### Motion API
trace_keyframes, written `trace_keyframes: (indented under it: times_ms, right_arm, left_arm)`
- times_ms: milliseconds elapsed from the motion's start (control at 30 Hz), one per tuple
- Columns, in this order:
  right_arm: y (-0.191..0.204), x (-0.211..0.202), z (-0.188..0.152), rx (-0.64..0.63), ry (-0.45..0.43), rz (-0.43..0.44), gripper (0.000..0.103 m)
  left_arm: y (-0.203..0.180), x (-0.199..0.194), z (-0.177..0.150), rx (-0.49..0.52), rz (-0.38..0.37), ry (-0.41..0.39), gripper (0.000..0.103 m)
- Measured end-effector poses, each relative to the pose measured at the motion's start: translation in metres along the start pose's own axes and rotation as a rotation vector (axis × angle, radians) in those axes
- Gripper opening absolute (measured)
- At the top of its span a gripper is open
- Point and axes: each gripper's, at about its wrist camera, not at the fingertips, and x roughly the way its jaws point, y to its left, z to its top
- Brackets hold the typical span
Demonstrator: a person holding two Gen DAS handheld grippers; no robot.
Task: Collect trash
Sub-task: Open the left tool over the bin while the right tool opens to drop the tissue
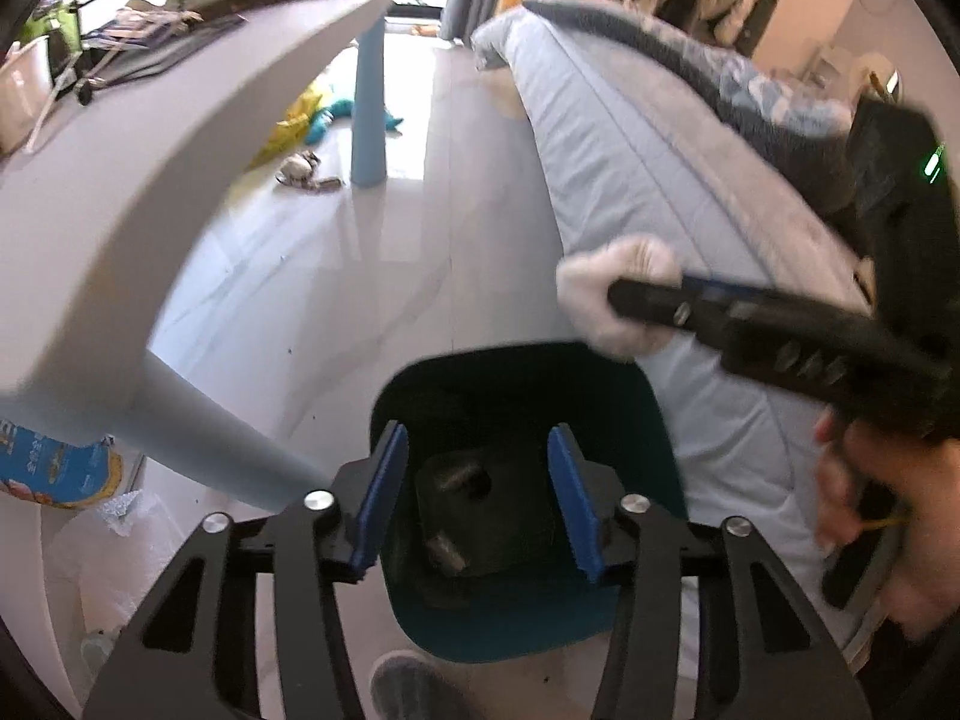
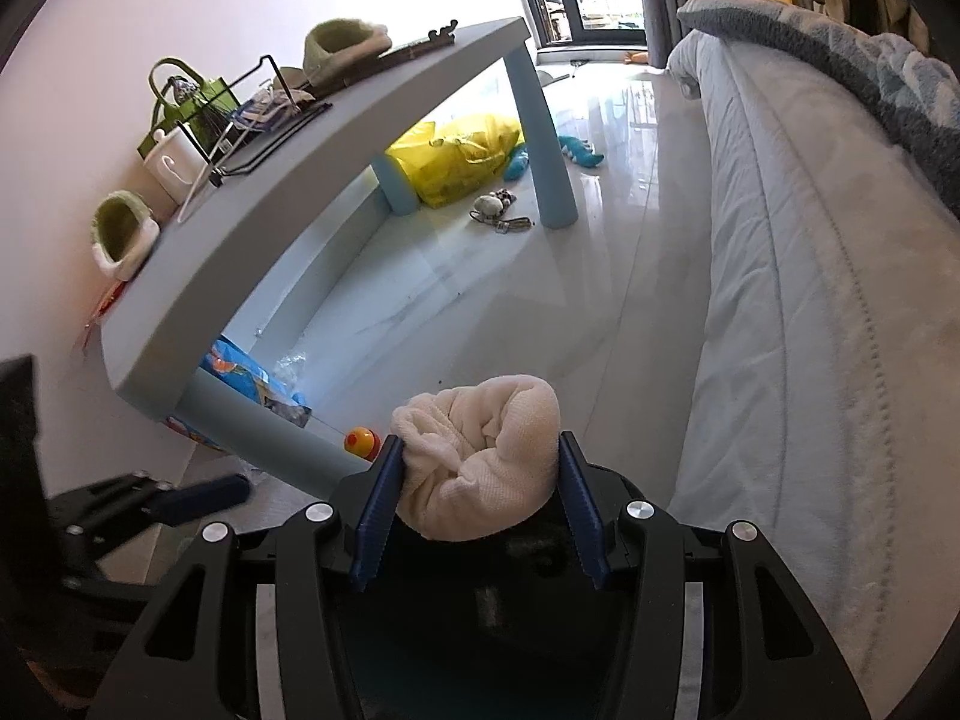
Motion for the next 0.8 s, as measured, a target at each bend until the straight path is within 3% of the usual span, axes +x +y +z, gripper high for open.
trace_keyframes:
  times_ms: [367, 800]
  right_arm:
    - [0.013, 0.039, -0.011, -0.042, 0.085, -0.045, 0.052]
    - [0.024, 0.063, -0.027, -0.088, 0.190, -0.063, 0.052]
  left_arm:
    - [0.009, -0.042, 0.017, -0.044, -0.037, -0.171, 0.037]
    - [0.014, -0.070, 0.020, -0.037, -0.065, -0.254, 0.034]
